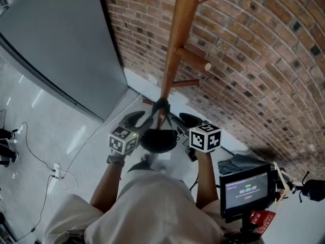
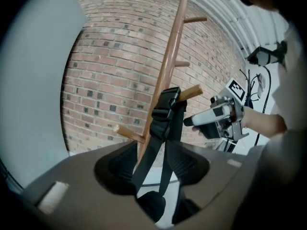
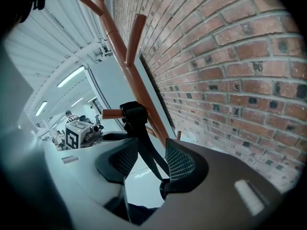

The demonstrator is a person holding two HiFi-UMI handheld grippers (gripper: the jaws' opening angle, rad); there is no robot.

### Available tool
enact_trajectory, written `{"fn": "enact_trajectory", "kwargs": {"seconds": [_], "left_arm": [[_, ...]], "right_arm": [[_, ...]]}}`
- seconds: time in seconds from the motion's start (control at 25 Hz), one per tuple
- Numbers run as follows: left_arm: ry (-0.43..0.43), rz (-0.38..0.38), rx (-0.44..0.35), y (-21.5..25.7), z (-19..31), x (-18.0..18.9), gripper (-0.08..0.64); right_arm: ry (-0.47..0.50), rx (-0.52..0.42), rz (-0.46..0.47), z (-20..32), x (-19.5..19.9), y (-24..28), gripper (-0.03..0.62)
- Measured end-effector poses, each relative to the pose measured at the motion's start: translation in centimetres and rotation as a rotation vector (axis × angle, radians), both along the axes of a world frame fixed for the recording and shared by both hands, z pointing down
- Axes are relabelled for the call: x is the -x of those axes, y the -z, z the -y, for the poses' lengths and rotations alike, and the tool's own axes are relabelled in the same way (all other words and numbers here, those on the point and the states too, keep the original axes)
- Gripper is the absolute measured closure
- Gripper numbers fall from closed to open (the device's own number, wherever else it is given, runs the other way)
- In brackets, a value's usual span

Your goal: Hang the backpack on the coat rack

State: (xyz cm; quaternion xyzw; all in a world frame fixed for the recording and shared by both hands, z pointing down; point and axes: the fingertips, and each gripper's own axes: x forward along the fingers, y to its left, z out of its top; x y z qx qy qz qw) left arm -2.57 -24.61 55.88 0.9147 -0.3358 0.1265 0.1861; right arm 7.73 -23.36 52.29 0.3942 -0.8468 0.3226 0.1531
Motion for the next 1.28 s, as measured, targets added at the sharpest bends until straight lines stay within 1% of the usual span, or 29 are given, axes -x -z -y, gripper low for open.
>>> {"fn": "enact_trajectory", "kwargs": {"seconds": [0.12, 0.24, 0.36, 0.52, 0.6, 0.76, 0.84, 1.0, 1.08, 1.2, 1.28], "left_arm": [[0.011, -0.021, -0.037, 1.9, 0.0, 0.4, 0.368], [0.018, -0.021, -0.079, 3.7, 0.0, 0.7, 0.371], [0.029, -0.023, -0.132, 5.6, 0.3, 0.9, 0.397], [0.039, -0.046, -0.203, 8.6, 0.8, 1.0, 0.418], [0.039, -0.059, -0.234, 10.2, 0.8, 1.1, 0.430], [0.009, -0.085, -0.278, 13.5, 0.5, 0.8, 0.468], [-0.006, -0.094, -0.289, 14.7, 0.5, 0.6, 0.485], [-0.017, -0.141, -0.304, 17.3, 0.3, 0.6, 0.512], [-0.011, -0.135, -0.324, 18.4, 0.2, 0.8, 0.526], [0.006, -0.105, -0.359, 19.4, 0.4, 1.0, 0.553], [0.011, -0.113, -0.367, 20.1, 0.4, 1.1, 0.560]], "right_arm": [[0.019, -0.042, -0.006, 0.0, -0.4, 1.9, 0.413], [0.009, -0.118, -0.023, 0.2, -0.7, 4.2, 0.416], [-0.036, -0.215, -0.045, 0.5, -1.4, 6.4, 0.482], [-0.055, -0.291, -0.045, 0.7, -1.8, 8.7, 0.495], [-0.064, -0.340, -0.042, 0.8, -1.9, 10.0, 0.512], [-0.080, -0.423, -0.032, 0.8, -1.8, 12.8, 0.532], [-0.085, -0.452, -0.050, 0.8, -1.8, 13.9, 0.555], [-0.090, -0.495, -0.092, 0.9, -1.9, 15.5, 0.577], [-0.094, -0.504, -0.096, 1.1, -2.1, 16.1, 0.584], [-0.095, -0.511, -0.101, 1.1, -2.1, 16.8, 0.589], [-0.090, -0.515, -0.105, 1.1, -2.0, 17.2, 0.589]]}}
